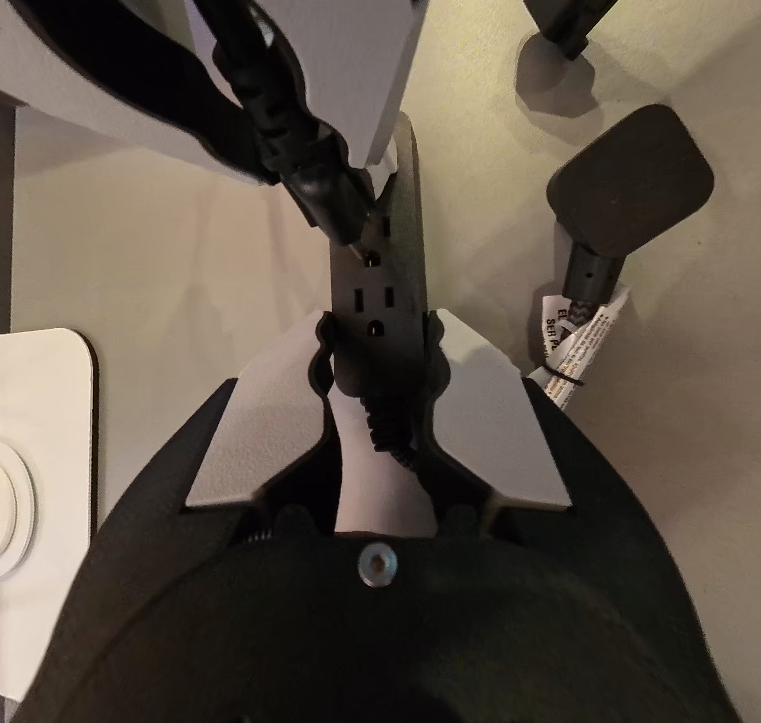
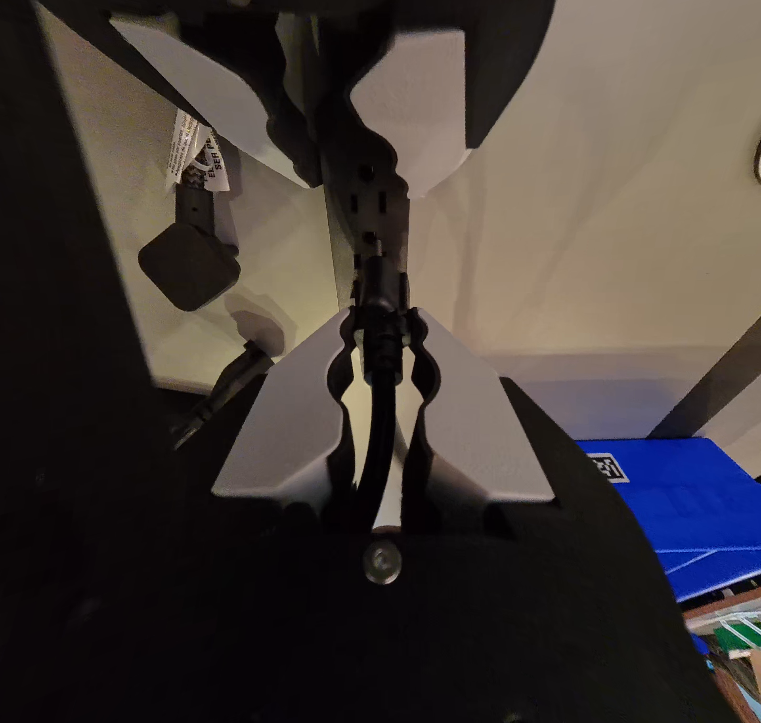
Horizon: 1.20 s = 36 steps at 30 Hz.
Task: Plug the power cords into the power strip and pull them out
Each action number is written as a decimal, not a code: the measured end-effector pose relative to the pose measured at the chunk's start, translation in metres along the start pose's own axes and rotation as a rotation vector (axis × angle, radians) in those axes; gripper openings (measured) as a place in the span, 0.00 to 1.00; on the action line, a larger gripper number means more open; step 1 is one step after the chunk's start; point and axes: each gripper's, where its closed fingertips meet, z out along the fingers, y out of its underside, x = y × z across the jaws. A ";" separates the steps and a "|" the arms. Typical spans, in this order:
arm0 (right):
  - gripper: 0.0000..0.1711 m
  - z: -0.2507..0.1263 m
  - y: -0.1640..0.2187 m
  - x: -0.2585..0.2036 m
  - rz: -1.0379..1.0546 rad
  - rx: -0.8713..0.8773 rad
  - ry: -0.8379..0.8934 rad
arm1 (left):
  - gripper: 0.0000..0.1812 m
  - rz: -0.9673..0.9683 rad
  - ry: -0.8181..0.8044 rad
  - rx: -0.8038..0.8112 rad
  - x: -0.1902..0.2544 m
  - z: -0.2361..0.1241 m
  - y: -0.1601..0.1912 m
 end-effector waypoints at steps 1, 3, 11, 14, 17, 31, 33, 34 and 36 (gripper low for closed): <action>0.13 0.000 0.000 -0.001 0.005 0.007 -0.008 | 0.24 -0.001 0.001 0.003 0.000 0.000 0.000; 0.13 0.003 -0.001 -0.006 0.010 0.026 -0.049 | 0.24 -0.001 0.006 0.007 0.002 0.000 -0.001; 0.13 0.003 -0.001 -0.006 0.019 0.013 -0.047 | 0.24 -0.004 -0.005 0.022 0.002 0.001 -0.002; 0.13 0.003 -0.003 -0.006 0.022 -0.011 -0.037 | 0.24 -0.001 -0.008 0.024 0.002 0.001 -0.002; 0.13 0.003 -0.003 -0.007 0.038 -0.021 -0.039 | 0.24 -0.001 -0.014 0.023 0.002 0.001 -0.002; 0.12 0.007 -0.004 -0.012 0.100 0.004 0.008 | 0.24 0.011 -0.029 0.027 0.003 0.002 -0.005; 0.12 0.008 -0.003 -0.013 0.092 0.027 0.017 | 0.24 0.020 -0.036 0.026 0.003 0.002 -0.005; 0.12 0.009 -0.003 -0.013 0.082 0.040 0.016 | 0.24 0.021 -0.036 0.029 0.003 0.002 -0.005; 0.12 0.010 -0.003 -0.013 0.085 0.069 0.005 | 0.24 0.013 -0.025 0.042 0.004 0.002 -0.005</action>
